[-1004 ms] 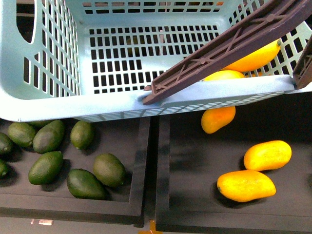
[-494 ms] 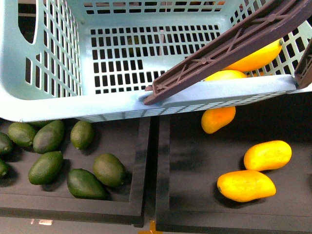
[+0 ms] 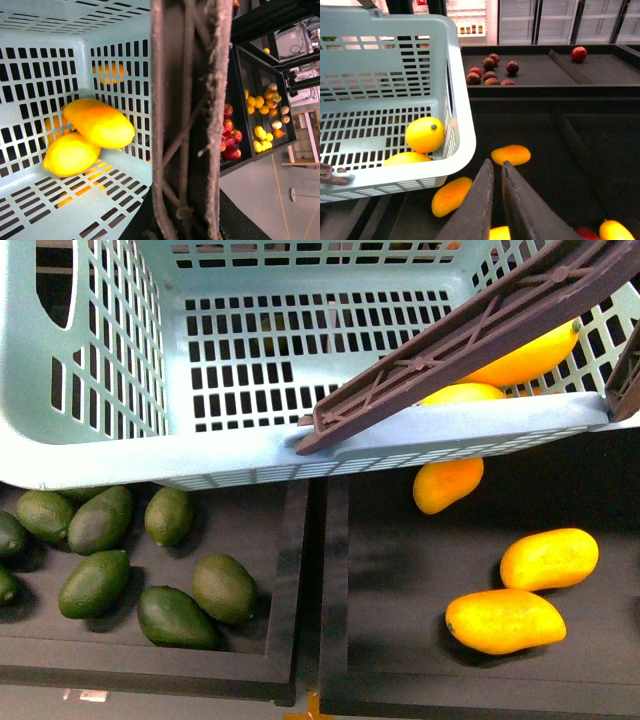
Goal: Pick lemon and mango into basket
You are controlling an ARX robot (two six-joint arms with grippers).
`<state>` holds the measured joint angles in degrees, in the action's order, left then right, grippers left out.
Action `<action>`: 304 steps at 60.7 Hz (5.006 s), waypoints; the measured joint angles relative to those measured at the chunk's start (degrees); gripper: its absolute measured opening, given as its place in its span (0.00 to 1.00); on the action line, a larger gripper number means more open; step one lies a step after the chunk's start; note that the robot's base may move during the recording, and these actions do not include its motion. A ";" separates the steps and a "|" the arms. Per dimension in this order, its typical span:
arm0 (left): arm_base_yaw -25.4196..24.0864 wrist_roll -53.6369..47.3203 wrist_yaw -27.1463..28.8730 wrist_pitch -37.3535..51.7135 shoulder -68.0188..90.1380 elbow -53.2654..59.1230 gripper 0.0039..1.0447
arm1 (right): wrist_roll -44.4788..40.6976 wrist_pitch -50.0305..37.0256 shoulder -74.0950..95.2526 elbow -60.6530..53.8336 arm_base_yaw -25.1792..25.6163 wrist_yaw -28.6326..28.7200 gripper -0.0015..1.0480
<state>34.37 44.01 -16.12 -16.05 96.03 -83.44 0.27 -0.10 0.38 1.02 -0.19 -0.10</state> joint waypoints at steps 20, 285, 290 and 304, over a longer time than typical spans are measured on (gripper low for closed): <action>-0.02 0.00 0.02 0.00 0.00 0.00 0.06 | 0.00 0.00 -0.02 0.00 0.00 0.00 0.73; -27.58 -39.67 23.06 72.48 -8.13 51.04 0.19 | -0.09 0.20 -0.22 0.00 0.17 -0.02 0.92; -28.17 -41.66 21.86 73.31 -11.15 56.35 0.04 | -0.09 0.20 -0.22 0.00 0.17 -0.02 0.92; -30.29 -42.95 20.20 73.94 -21.49 67.23 0.03 | -0.09 0.20 -0.22 0.00 0.17 -0.02 0.92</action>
<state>4.08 1.06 4.08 57.89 74.54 -16.21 0.19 0.10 0.16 1.02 -0.01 -0.12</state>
